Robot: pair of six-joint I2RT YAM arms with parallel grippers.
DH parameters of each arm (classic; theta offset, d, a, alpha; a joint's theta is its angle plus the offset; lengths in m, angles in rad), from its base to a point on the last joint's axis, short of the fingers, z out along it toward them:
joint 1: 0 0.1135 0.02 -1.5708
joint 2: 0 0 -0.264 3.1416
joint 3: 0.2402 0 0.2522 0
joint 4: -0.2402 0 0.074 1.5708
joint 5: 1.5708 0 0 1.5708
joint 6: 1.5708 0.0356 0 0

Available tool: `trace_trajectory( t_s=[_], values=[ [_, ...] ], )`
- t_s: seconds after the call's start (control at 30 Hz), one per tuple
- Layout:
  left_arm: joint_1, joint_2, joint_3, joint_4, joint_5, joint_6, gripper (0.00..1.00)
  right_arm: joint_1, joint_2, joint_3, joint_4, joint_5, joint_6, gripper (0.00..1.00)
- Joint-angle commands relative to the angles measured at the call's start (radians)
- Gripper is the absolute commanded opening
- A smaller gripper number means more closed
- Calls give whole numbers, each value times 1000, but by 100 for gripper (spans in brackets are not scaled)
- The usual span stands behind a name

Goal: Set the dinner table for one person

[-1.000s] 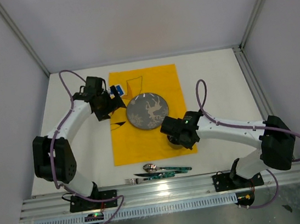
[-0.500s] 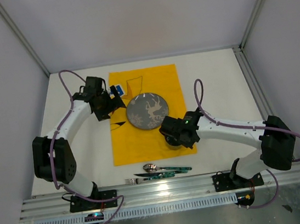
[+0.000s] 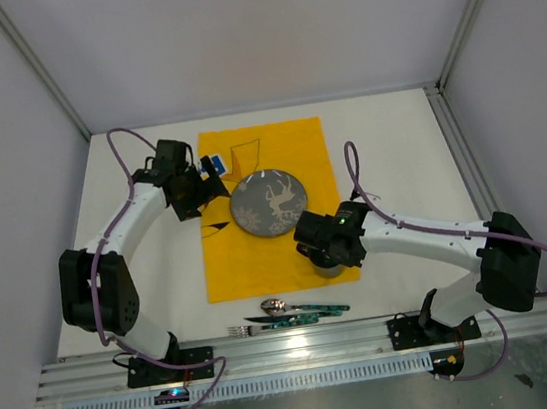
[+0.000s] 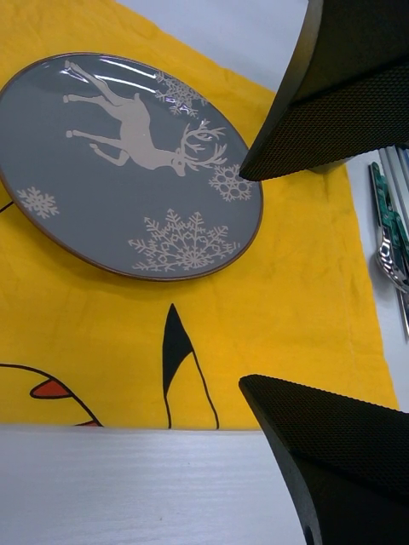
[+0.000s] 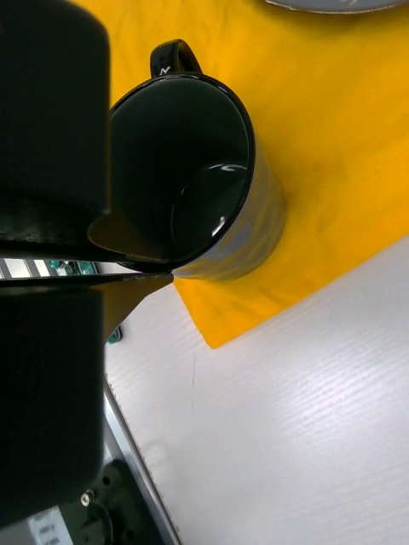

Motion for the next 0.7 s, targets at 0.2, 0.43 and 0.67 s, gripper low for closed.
trace_trajectory(
  t_s=[0.2, 0.43, 0.67],
  values=[
    [2, -28, 10, 34, 32, -18, 99, 3, -87, 16, -129, 129, -20, 3],
    [2, -32, 6, 31, 27, -13, 99, 3, -84, 21, -78, 161, -40, 3],
    [3, -28, 3, 30, 24, -9, 99, 2, -122, 47, -14, 202, -118, 3]
  ],
)
